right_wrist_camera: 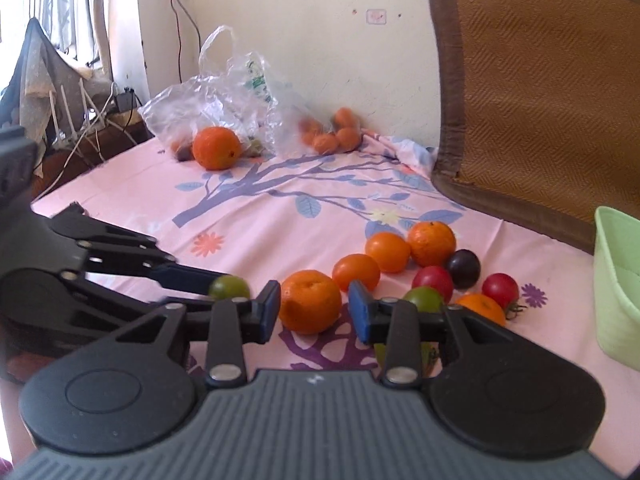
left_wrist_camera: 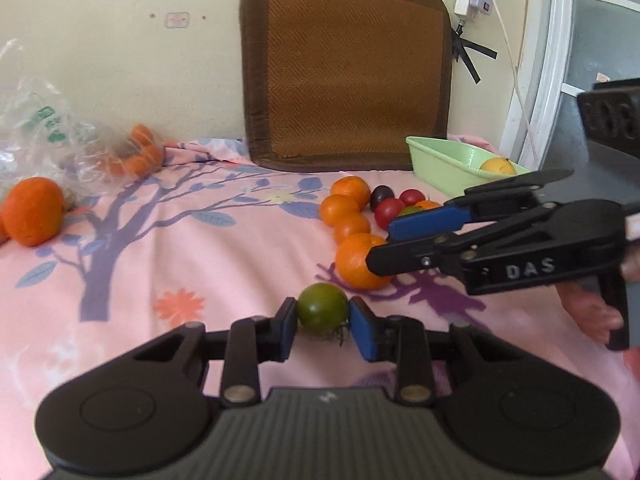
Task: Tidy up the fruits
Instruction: 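Grasp a green tomato with the left tool while the right tool grasps an orange, then lower both held fruits into the green basket and open both tools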
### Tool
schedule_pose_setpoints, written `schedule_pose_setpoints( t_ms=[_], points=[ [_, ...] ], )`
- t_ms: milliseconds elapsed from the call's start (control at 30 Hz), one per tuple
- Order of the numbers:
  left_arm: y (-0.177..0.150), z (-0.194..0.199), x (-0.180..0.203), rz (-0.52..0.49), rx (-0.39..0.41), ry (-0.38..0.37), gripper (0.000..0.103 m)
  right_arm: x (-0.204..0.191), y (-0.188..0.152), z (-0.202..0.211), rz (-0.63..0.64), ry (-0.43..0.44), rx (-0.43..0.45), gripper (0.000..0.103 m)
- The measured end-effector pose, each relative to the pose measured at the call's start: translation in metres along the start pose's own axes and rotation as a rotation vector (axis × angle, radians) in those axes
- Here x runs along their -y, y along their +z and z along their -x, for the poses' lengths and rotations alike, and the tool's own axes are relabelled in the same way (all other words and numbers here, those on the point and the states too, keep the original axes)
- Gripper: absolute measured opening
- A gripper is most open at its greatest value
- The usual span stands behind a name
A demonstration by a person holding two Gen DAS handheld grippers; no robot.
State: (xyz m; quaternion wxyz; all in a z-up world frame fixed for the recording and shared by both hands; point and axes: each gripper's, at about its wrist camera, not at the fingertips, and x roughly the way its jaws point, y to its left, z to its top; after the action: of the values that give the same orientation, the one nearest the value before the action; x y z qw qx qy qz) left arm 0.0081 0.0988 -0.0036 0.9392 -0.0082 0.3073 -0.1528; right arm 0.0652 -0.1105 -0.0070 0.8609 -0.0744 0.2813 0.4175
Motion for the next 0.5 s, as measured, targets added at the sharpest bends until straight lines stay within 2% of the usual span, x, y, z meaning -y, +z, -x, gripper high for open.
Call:
schedule_pose_setpoints(
  t_ms=[100, 133, 167, 200, 333, 400, 500],
  points=[
    [-0.006, 0.009, -0.003, 0.022, -0.008, 0.001, 0.029, -0.007, -0.001, -0.014, 0.03, 0.007, -0.028, 0.051],
    [-0.006, 0.01, -0.004, 0.026, -0.008, 0.001, 0.029, -0.01, -0.003, -0.018, 0.039, -0.005, -0.031, 0.049],
    [-0.006, 0.012, -0.004, 0.028, -0.008, 0.003, 0.029, -0.013, -0.005, -0.021, 0.05, -0.026, -0.042, 0.042],
    [-0.005, 0.014, -0.003, 0.032, -0.007, 0.001, 0.029, -0.014, -0.006, -0.02, 0.063, -0.046, -0.039, 0.042],
    [0.001, 0.02, 0.014, 0.024, 0.007, -0.064, 0.029, -0.01, -0.012, 0.017, 0.01, -0.023, 0.019, 0.042],
    [0.006, 0.017, 0.033, -0.001, 0.006, -0.111, 0.029, -0.002, -0.022, 0.042, -0.014, -0.064, 0.042, 0.042],
    [0.015, -0.002, 0.072, -0.066, -0.016, -0.196, 0.029, 0.023, -0.045, 0.073, -0.074, -0.151, 0.032, 0.042]
  ],
)
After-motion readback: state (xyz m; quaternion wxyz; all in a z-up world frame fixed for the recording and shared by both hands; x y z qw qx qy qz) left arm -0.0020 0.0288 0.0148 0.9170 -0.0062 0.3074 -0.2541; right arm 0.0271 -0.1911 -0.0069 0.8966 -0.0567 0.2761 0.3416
